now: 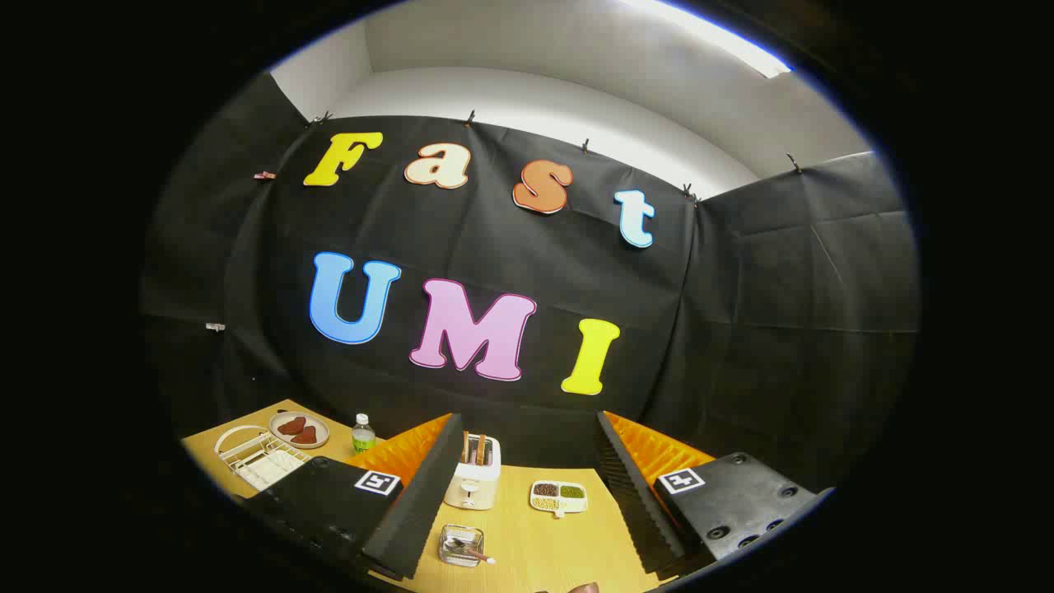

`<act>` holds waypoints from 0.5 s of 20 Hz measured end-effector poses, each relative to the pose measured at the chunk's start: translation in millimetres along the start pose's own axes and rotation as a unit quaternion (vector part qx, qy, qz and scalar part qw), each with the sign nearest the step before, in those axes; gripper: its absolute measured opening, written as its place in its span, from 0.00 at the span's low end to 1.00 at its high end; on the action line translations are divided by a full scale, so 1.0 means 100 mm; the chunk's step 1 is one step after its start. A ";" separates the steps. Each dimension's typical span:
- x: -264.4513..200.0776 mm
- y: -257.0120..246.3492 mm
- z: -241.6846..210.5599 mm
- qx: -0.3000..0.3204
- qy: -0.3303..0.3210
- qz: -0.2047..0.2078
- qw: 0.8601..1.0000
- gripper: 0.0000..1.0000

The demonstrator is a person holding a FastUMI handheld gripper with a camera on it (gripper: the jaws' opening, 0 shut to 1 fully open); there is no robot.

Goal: Take the plate from the dish rack, then take the spoon from the basket and place it into the plate.

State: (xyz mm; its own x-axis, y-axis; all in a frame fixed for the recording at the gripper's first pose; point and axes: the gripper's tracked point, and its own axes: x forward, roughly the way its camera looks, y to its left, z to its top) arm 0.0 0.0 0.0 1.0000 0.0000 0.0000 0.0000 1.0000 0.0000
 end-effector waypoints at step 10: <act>-0.08 0.00 0.02 -0.011 0.003 -0.001 1.000 0.97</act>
State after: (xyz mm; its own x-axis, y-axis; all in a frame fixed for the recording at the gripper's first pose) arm -7.9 0.0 2.0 1.0000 -0.0023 -0.0054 0.0022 0.9998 -0.0214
